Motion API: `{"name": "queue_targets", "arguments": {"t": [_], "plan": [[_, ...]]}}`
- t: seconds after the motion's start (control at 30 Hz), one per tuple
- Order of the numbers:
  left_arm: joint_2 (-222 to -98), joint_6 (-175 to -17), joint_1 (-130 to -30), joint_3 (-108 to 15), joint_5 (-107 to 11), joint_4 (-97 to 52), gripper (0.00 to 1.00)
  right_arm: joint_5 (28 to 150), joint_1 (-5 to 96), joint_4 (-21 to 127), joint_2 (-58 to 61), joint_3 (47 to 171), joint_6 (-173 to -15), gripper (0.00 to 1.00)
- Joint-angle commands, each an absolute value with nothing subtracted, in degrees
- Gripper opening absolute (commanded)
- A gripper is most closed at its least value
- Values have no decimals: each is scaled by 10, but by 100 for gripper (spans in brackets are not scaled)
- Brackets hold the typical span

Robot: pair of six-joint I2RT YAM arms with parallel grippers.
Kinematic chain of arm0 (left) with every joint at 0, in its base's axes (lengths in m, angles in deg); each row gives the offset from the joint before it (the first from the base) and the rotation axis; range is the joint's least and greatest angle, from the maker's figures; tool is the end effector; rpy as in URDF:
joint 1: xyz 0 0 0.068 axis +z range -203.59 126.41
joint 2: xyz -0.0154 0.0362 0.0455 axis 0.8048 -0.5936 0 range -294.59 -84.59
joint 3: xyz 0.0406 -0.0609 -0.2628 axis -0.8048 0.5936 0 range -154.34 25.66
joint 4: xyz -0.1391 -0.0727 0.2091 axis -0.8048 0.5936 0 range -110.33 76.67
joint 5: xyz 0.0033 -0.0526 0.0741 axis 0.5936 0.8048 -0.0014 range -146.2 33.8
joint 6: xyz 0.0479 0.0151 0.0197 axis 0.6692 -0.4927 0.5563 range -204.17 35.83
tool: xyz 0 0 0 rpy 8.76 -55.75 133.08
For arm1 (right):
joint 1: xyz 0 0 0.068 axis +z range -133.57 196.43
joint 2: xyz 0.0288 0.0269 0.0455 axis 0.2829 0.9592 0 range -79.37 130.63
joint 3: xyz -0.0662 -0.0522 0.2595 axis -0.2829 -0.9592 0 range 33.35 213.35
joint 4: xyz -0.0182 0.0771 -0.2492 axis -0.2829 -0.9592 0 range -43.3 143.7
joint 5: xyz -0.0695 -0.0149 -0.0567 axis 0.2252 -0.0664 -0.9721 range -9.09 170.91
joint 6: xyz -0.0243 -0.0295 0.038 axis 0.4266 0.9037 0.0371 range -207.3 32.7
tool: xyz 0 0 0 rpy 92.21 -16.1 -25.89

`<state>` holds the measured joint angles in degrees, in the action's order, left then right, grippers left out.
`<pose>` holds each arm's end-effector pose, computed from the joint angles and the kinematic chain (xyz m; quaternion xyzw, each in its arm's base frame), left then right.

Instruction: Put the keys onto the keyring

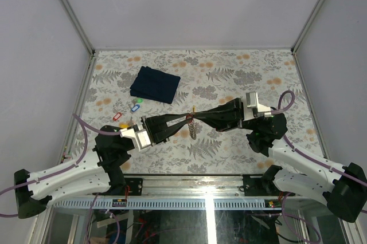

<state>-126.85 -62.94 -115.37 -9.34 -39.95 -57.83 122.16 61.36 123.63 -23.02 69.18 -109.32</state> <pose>0.0710 -0.1534 0.3740 0.4186 0.2881 -0.3635 0.7808 0.1178 0.1507 0.3801 -0.3883 0.2525 0.5861 0.6648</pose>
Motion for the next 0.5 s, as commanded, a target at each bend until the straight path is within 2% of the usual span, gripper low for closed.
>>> {"name": "queue_targets", "arguments": {"t": [0.0, 0.47], "plan": [[-1272, -636, -1158, -95, -405, -624, 18, 1223, 611, 1266, -245, 720, -1077, 0], [-1281, -635, -1158, -97, -403, -626, 17, 1265, 613, 1240, -247, 729, -1060, 0]]}}
